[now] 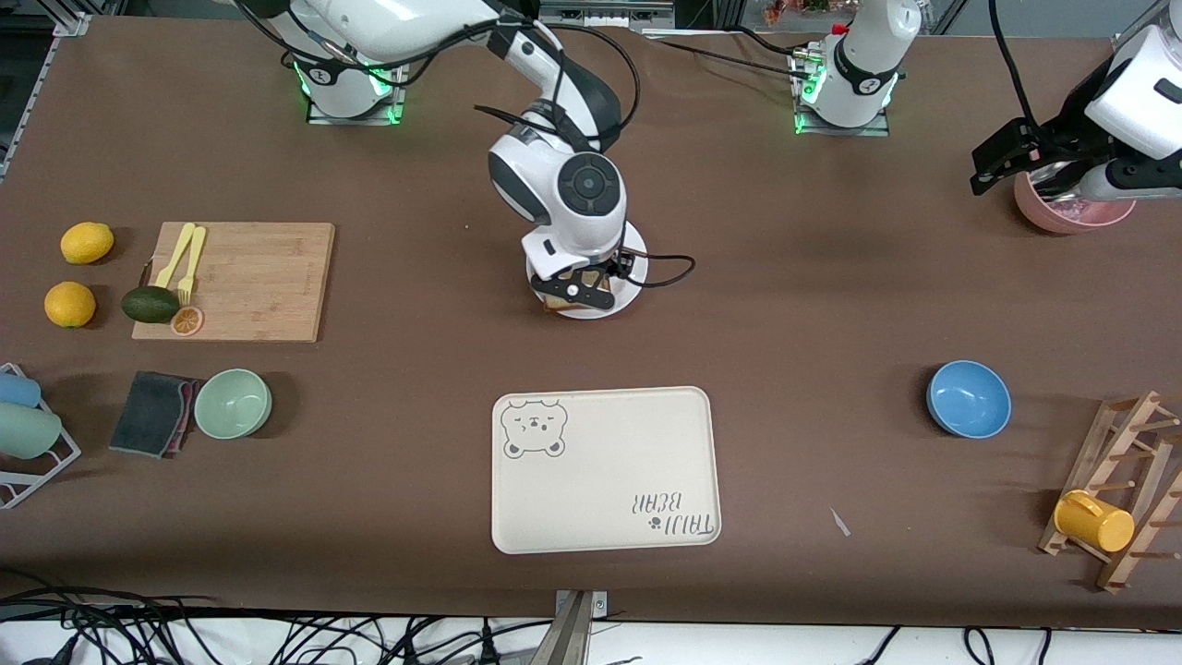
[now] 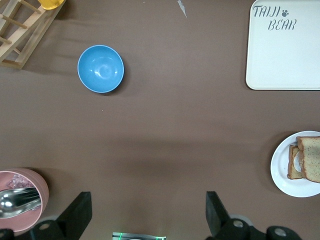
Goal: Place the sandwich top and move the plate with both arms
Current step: 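Open the right gripper to release the bread and raise it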
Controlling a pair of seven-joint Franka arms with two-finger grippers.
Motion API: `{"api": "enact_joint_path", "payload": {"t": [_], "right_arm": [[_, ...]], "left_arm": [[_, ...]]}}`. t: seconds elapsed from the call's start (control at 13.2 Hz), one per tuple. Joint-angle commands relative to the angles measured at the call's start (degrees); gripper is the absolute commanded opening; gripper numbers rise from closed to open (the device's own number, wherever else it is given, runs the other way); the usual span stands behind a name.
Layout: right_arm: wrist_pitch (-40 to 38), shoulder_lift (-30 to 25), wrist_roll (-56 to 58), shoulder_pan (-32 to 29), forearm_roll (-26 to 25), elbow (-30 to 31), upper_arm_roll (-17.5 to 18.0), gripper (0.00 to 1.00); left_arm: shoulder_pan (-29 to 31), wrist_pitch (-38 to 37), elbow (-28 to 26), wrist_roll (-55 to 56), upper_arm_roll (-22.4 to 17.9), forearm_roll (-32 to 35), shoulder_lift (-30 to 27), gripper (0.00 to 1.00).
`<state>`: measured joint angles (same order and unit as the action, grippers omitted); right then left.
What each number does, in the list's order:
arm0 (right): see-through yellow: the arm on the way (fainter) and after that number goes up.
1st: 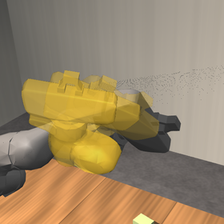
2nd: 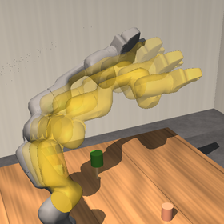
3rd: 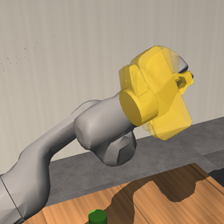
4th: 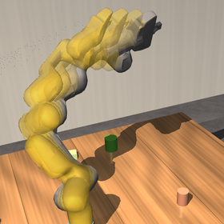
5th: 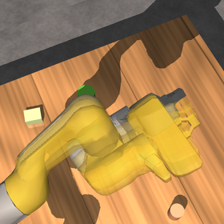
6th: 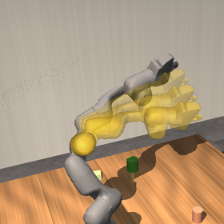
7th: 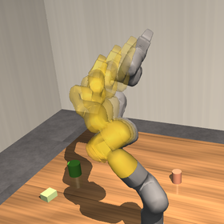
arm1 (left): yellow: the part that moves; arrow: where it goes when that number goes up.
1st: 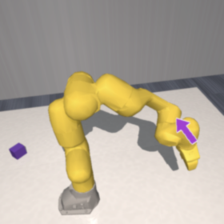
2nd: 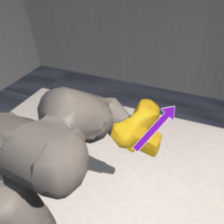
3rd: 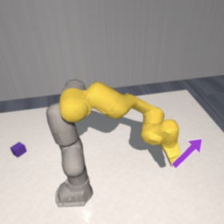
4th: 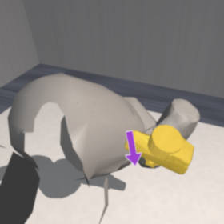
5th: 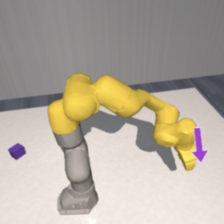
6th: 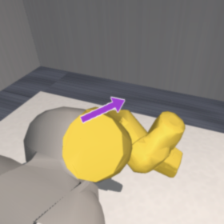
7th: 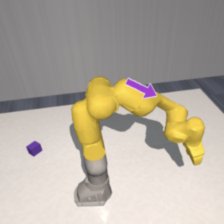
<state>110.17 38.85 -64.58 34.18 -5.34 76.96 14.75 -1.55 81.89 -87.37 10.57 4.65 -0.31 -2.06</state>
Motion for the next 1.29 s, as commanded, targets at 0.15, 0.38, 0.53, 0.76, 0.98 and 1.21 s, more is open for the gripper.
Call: {"api": "enact_joint_path", "payload": {"t": [0.15,0.38,0.53,0.76,0.98,1.21], "right_arm": [[-6.7,-9.2,5.2,-2.2,-0.8,2.1,-4.6,1.0],[-9.9,-12.5,13.8,-2.2,0.2,2.3,-12.2,1.0],[-11.5,-14.8,16.8,-3.1,1.1,3.3,-14.2,1.0],[-10.8,-19.7,25.0,-10.4,4.8,7.4,-14.5,1.0],[-10.9,-27.1,34.7,-19.9,5.3,14.3,-14.4,1.0],[-10.6,-32.3,35.1,-31.1,5.3,18.6,-8.8,1.0]], "left_arm": [[0.1,-1.0,0.9,0.1,0.3,1.4,0.0,1.0],[0.1,-1.0,0.9,0.1,0.4,1.4,0.0,1.0],[0.1,-1.0,0.9,0.1,0.3,1.5,0.2,1.0],[0.1,-1.8,0.7,0.1,0.2,1.5,0.0,1.0],[0.1,-2.1,0.9,0.0,0.3,1.5,0.0,1.0],[0.1,-2.1,0.6,0.8,0.4,1.6,0.0,1.0]]}}
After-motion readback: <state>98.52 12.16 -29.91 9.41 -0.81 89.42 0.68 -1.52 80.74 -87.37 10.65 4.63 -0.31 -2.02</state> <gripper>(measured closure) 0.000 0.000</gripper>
